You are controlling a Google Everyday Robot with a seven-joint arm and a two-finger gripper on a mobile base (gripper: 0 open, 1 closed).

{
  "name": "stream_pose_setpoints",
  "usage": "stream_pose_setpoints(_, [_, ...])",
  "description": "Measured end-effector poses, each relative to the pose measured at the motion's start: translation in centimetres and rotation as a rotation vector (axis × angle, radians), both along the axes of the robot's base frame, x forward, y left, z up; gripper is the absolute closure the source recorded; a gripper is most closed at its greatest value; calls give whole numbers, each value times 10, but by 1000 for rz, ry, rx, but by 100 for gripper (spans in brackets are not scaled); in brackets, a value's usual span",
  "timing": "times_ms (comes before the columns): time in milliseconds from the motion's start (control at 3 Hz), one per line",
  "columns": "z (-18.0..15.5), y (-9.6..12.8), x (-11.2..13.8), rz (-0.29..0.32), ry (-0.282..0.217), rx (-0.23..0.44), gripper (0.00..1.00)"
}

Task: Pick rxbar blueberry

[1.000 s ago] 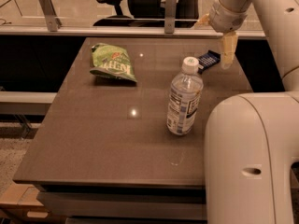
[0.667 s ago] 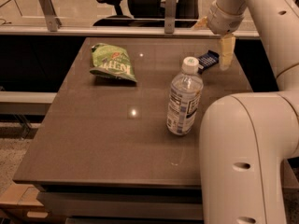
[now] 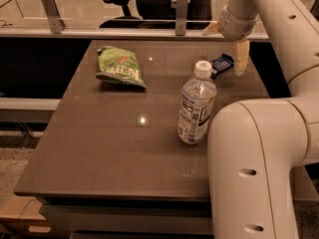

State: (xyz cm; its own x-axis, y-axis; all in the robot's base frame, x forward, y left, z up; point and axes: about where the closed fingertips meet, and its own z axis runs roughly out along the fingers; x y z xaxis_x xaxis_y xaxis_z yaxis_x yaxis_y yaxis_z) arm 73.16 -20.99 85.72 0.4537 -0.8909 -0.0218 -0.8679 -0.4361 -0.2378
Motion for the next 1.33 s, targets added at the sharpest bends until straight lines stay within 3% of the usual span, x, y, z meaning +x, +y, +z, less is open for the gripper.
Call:
stream_pose_setpoints(667, [-28, -8, 2, 41, 37, -22, 0])
stream_pose_setpoints(1000, [-39, 0, 7, 75, 52, -41, 0])
stream_pose_setpoints(1333, [-44, 11, 14, 121, 57, -72, 18])
